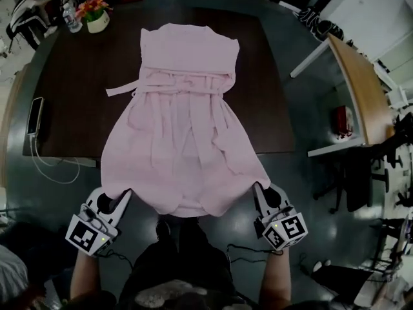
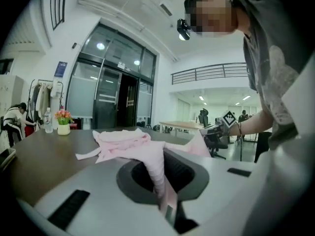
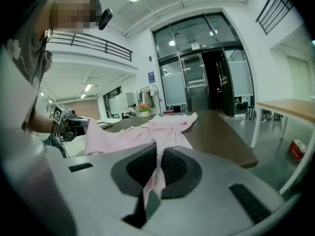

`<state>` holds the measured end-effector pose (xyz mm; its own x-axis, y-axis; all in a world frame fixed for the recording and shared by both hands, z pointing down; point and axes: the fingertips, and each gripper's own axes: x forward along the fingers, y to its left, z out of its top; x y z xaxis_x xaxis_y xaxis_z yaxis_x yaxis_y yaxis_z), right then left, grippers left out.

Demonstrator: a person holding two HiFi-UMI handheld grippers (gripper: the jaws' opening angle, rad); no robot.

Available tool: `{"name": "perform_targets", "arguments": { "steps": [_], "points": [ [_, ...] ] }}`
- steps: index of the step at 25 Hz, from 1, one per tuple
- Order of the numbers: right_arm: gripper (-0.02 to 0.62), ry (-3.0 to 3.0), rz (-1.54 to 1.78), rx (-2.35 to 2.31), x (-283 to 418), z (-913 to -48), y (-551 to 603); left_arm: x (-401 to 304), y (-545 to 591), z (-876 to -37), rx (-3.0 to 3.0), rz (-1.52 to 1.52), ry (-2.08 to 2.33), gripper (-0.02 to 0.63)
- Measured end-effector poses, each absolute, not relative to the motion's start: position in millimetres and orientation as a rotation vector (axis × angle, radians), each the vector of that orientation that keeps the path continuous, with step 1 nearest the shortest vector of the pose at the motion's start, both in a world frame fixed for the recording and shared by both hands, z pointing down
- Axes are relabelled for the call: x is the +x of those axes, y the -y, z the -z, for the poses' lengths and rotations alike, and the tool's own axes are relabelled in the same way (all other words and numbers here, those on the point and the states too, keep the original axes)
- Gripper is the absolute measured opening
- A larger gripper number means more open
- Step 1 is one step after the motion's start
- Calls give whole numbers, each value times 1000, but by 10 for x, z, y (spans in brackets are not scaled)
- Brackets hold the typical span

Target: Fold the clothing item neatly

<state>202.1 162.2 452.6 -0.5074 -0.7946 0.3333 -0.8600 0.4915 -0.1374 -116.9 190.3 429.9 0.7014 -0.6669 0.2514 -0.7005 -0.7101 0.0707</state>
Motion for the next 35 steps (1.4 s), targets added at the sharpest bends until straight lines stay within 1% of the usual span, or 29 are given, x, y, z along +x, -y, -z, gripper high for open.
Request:
{"name": "perform_targets", "arguments": {
  "steps": [3,8,15,21,27,35],
  "points": [
    [2,2578,-346,1346,2020,-4165,-1305,-1059,-1593,-3875,2776,-268,1182,26],
    [2,2704,-212,1169,1878,-3721,-665,-1075,-1053,-3354,2825,-202,1269,26],
    [2,2796,-138,1104,1783,-3219,574,-1448,-15,-2928,2838,-64,1353,26],
    [2,2756,-110,1240,1740,-2877,1795,-1810,1217,-2734,2890,-63,1334,26],
    [2,2711,-133,1409,1886,-2611,2808,-2035,2391,-2591,2898,-32,1321,26],
    [2,2661,-282,1595,2360,-2821,4087,-2263,3694,-2895,2789,-66,1374,26]
  ]
}}
